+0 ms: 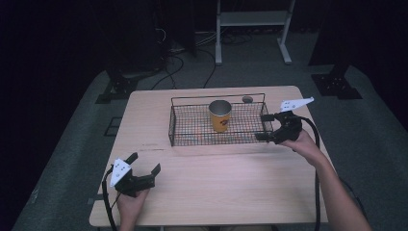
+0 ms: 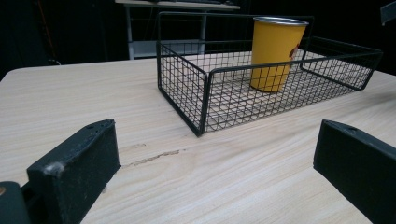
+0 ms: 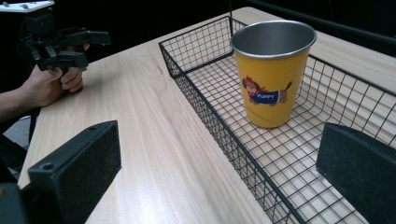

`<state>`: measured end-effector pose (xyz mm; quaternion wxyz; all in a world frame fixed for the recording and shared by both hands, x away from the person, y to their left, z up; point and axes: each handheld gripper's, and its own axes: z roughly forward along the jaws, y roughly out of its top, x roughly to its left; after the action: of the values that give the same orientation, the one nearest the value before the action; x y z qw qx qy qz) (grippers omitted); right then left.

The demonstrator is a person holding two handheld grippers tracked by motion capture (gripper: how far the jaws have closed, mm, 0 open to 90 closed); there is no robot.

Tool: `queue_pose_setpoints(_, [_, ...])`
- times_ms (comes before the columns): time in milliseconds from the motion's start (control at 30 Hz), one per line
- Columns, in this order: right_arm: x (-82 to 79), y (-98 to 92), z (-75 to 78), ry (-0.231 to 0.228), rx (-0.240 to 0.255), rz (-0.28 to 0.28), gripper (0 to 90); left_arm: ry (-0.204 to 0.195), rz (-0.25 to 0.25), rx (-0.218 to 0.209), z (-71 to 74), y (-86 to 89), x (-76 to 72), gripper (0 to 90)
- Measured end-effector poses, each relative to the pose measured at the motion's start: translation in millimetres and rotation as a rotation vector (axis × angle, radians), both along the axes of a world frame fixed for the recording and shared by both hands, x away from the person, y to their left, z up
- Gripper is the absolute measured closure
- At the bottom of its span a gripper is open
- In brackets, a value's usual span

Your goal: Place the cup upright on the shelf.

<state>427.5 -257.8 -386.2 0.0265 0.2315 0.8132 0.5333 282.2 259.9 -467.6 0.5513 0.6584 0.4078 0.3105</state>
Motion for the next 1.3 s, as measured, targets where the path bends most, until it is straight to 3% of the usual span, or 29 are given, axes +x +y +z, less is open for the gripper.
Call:
queue_pose_setpoints(700, [-27.4, -12.7, -23.9, -0.003, 0.03, -0.019, 0.0, 0.001, -0.001, 0.001, 0.0, -0.1, -0.1, 0.0])
queue_pose_setpoints(1300, [-51.2, -17.5, -40.9, 0.002, 0.024, -0.031, 0.0, 0.0, 0.002, 0.004, -0.1, -0.4, 0.1, 0.0])
